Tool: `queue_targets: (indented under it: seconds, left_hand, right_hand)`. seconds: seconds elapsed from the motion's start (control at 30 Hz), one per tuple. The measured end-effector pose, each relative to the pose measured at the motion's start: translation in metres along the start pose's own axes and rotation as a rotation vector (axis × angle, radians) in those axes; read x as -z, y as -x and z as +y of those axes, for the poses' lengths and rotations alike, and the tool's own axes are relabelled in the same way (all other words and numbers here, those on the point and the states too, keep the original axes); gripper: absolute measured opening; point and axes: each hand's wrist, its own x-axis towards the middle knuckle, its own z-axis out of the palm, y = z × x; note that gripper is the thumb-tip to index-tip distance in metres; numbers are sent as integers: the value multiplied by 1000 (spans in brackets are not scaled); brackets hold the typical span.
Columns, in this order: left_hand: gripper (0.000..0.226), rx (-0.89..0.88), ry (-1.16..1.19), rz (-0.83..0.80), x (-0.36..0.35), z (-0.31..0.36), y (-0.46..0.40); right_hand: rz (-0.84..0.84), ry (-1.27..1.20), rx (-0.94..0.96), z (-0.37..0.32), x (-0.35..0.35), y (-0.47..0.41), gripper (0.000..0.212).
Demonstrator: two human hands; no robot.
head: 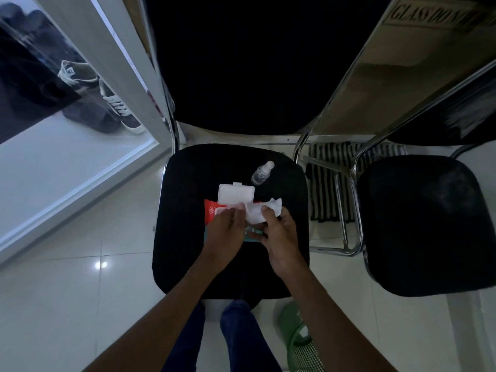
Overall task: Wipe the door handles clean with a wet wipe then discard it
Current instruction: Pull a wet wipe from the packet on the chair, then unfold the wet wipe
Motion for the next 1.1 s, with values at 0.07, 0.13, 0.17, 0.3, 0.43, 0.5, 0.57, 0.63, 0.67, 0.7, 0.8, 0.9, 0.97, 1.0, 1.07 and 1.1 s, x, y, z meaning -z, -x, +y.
queue_targets:
  seconds: [0.07, 0.13, 0.17, 0.3, 0.43, 0.5, 0.57, 0.63, 0.67, 0.7, 0.8, 0.9, 0.97, 1.0, 1.07, 1.1]
  left_hand:
    - [49, 171, 333, -32, 0, 18, -2]
    - [42, 182, 314, -15, 2, 28, -5]
    - [35, 141, 242, 5, 3, 28, -8]
    - [15, 57, 142, 108, 7, 22, -17]
    - [15, 28, 163, 146, 13, 40, -13]
    - [16, -20, 149, 149, 16, 56, -10]
    - [17, -65, 184, 143, 19, 77, -6]
    - [17, -96, 226, 118, 21, 103, -2]
    - [17, -107, 246, 108, 22, 117, -1]
    - [18, -116, 265, 103, 24, 130, 1]
    - [19, -151, 269, 82, 30, 181, 11]
    - [20, -209, 207, 28, 38, 235, 32]
    - [20, -290, 109, -3, 44, 271, 47]
    - [20, -327, 66, -33, 47, 288, 55]
    - [19, -398, -6, -137, 55, 335, 76]
    - [19, -430, -27, -192, 58, 356, 86]
  right_hand:
    - [-42, -14, -19, -3, 0, 3, 29]
    - [-63, -15, -22, -5, 1, 6, 30]
    - [-73, -20, -24, -6, 1, 7, 30]
    - [-83, -19, -19, -10, 3, 11, 30]
    - [-64, -37, 18, -26, 2, 18, 15]
    - [-63, -55, 53, -40, 1, 22, 12]
    - [-57, -60, 92, -59, 0, 29, 16]
    - [-40, -71, 119, -81, 1, 39, 20]
    - [-24, -88, 126, -92, 2, 44, 22]
    - [-4, -112, 128, -103, 3, 50, 23]
    - [44, -154, 175, -143, 10, 74, 22]
    - [78, -92, 184, -184, 21, 108, 25]
    - [68, 3, 212, -210, 32, 133, 26]
    - [56, 58, 230, -222, 37, 145, 27]
    - [43, 170, 277, -259, 47, 175, 28]
    - [41, 221, 308, -276, 52, 189, 29]
